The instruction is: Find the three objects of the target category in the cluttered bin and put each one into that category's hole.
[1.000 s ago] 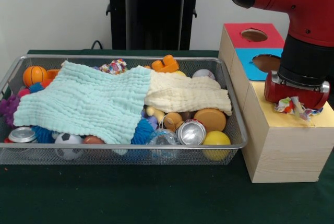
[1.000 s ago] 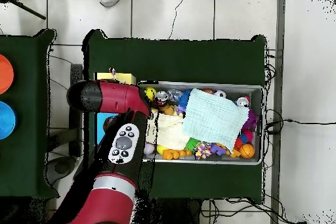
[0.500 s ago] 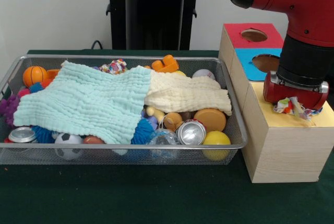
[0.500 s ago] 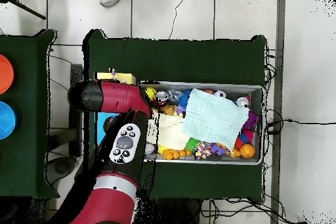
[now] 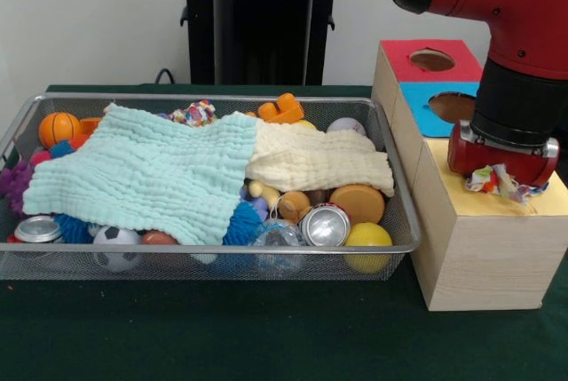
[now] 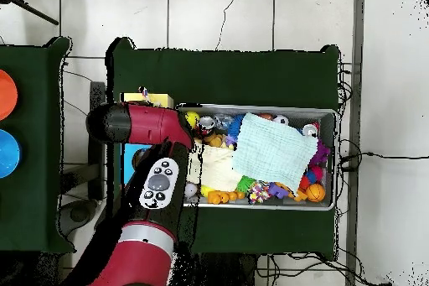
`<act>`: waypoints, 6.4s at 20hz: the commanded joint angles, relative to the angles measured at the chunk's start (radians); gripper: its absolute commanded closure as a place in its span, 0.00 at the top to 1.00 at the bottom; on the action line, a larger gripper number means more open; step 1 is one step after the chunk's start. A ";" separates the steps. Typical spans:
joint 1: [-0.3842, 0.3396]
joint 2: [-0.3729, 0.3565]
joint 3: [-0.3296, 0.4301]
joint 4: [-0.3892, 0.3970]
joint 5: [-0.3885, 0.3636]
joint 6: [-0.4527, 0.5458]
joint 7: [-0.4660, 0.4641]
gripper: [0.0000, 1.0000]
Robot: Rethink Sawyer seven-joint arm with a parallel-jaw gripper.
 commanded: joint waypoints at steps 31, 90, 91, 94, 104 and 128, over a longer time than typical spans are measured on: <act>0.008 -0.077 0.034 0.121 -0.043 0.060 0.143 0.00; 0.041 -0.260 0.010 0.244 -0.036 0.185 0.163 0.00; 0.040 -0.257 0.013 0.248 -0.035 0.176 0.165 0.00; 0.037 -0.246 0.017 0.247 -0.033 0.156 0.170 0.00; 0.021 -0.213 0.034 0.231 -0.023 0.077 0.178 0.00; -0.001 -0.053 0.039 0.090 -0.015 -0.042 0.174 0.00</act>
